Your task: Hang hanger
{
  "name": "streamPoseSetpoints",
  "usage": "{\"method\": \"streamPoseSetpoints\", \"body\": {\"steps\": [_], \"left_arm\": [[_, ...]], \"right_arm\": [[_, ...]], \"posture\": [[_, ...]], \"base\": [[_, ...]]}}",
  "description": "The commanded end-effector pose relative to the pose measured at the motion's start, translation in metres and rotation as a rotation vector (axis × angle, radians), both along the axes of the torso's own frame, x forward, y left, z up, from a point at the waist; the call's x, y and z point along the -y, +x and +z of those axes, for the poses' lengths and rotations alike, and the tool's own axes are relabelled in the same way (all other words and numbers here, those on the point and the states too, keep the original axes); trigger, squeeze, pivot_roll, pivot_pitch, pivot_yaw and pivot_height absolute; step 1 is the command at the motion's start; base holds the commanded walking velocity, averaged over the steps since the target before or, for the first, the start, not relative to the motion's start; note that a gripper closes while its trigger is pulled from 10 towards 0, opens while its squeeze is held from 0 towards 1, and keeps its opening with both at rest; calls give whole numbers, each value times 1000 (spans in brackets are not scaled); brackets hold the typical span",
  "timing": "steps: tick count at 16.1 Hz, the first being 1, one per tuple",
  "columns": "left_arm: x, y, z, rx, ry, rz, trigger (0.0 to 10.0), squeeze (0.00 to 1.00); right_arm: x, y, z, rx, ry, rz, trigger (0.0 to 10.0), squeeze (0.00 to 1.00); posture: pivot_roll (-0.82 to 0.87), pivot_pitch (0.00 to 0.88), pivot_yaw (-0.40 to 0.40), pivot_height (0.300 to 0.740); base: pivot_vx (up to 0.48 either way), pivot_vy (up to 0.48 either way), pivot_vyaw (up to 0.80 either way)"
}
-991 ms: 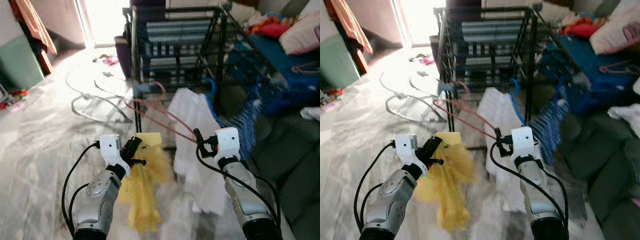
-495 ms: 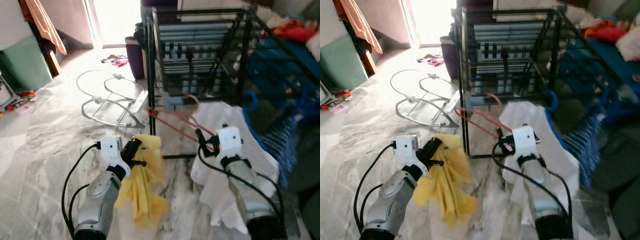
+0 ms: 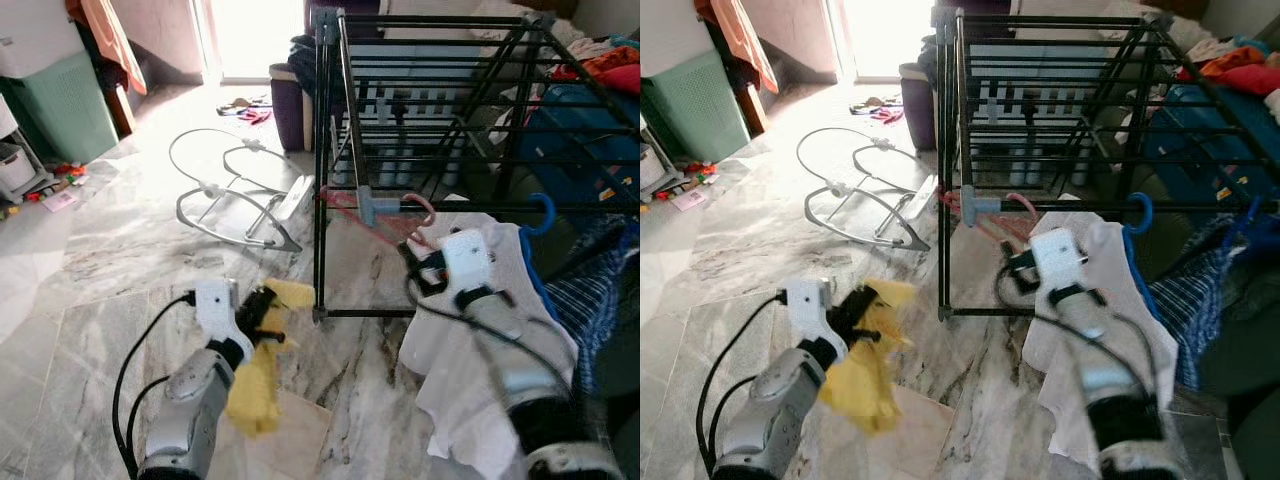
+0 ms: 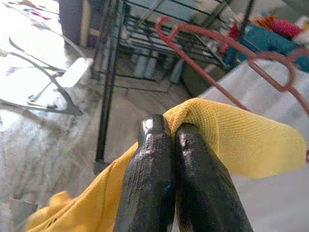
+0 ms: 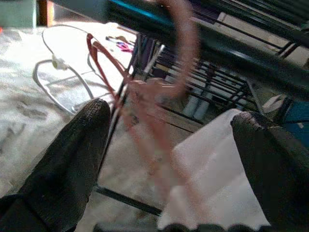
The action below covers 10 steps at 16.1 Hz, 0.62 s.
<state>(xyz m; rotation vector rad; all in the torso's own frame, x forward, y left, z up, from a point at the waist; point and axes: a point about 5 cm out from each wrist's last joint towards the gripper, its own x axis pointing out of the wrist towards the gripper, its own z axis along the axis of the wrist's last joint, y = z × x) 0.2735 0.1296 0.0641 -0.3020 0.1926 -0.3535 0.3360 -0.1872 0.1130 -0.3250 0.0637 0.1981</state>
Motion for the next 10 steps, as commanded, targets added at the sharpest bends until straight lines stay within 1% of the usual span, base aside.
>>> {"method": "streamPoseSetpoints", "body": {"steps": [1,3,4,5,7,8,10], "left_arm": [[0,1,10,44,9,-28,10000,0],[-3,0,8,36,20,-32,10000,0],[-4,-1,8,30,24,-32,10000,0],[-4,-1,8,25,24,-34,10000,0],[-1,0,8,22,24,-47,10000,0],[0,-1,8,20,26,-54,10000,0],[0,0,7,20,34,-66,10000,0]], "right_arm": [[6,4,7,0,-3,1,10000,0],[15,6,11,-16,-35,16,10000,0],[20,6,10,-42,-43,15,10000,0],[23,7,6,-89,-28,21,10000,0],[18,11,2,-154,1,69,10000,0],[14,14,4,-156,15,92,10000,0],[10,21,9,-155,25,91,10000,0]], "posture": [[-111,35,-13,740],[-113,42,-15,740],[-116,45,-14,740],[-116,48,-13,740],[-125,54,-6,740],[-124,53,-6,740],[-121,51,-7,740]], "base": [[0,0,0],[0,0,0],[0,0,0],[0,0,0],[0,0,0],[0,0,0],[0,0,0]]}}
